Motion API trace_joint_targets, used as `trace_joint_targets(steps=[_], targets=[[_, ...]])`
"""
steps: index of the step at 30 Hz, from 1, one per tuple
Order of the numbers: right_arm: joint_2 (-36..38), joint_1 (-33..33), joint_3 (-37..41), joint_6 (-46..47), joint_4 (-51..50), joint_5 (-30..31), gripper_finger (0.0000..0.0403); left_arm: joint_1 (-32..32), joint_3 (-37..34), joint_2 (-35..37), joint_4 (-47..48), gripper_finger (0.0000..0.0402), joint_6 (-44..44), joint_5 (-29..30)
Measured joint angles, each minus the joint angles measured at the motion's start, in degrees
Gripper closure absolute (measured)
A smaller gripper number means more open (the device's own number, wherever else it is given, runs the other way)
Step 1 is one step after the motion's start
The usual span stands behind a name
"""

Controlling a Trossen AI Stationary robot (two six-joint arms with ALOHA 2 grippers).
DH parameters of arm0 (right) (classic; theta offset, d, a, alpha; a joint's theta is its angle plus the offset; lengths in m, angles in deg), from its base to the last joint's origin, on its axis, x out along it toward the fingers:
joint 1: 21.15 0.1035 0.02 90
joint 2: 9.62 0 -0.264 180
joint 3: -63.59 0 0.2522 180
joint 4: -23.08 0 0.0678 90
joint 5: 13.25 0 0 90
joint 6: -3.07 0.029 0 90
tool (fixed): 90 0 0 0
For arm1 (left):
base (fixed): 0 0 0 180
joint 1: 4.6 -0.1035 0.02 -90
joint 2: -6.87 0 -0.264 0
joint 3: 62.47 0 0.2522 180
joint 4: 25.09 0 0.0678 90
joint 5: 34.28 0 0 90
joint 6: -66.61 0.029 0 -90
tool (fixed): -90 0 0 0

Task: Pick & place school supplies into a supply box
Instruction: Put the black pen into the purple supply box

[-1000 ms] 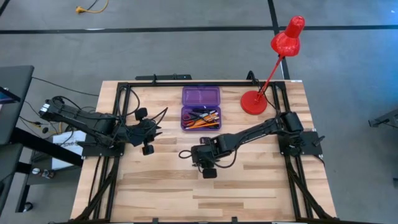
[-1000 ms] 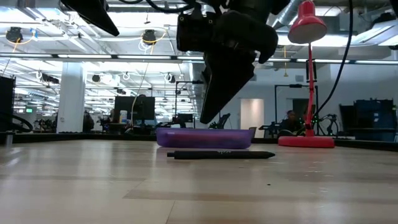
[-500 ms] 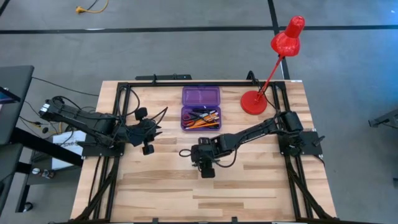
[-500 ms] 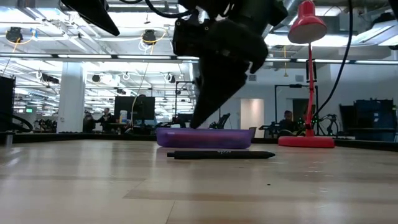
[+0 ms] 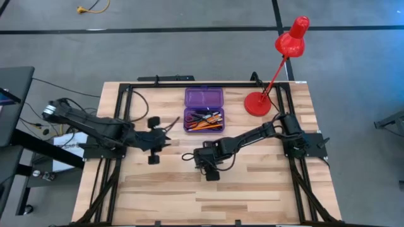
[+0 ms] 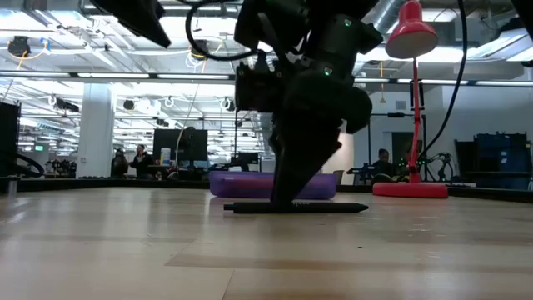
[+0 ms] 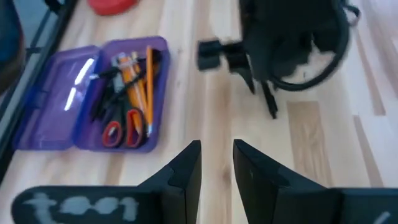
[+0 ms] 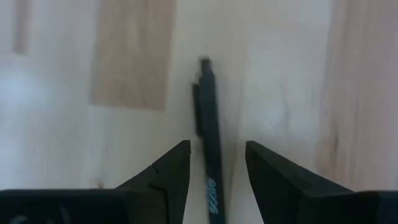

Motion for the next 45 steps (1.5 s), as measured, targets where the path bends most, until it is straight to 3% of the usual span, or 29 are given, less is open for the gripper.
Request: trace_joint_targets(steps=[10, 14, 18, 25, 32, 40, 45], targets=[[0.33, 0.22, -0.13, 1.05, -7.20, 0.43, 0.0266, 0.19, -0.09, -18.00, -12.96, 0.0319, 3.67, -8.43], [0.33, 1.09, -0.13, 1.75, -7.61, 0.80, 0.0273, -0.83, -0.09, -21.59, -20.21, 0.0319, 3.37, -12.09], [0.33, 1.52, -0.13, 4.01, -7.88, 1.54, 0.0284, -1.99, -0.09, -21.92, -19.26, 0.0319, 3.24, -10.34], [0.35, 2.11, 0.38, 7.70, -8.02, 2.61, 0.0302, -1.65, -0.09, -21.40, -7.58, 0.0319, -1.86, -5.60], [0.65, 2.83, 3.89, 12.68, -4.36, 1.18, 0.0318, 0.41, -0.10, -21.19, -1.88, 0.0319, -8.31, -1.56], [0.63, 2.79, 4.31, 18.82, -1.07, -1.10, 0.0390, 1.60, -7.31, -20.33, -14.49, 0.0319, -13.86, -3.24], [0.59, 2.89, 4.36, 21.69, -0.20, -1.29, 0.0385, 2.77, -10.55, -19.47, -16.61, 0.0319, -17.39, -3.06]])
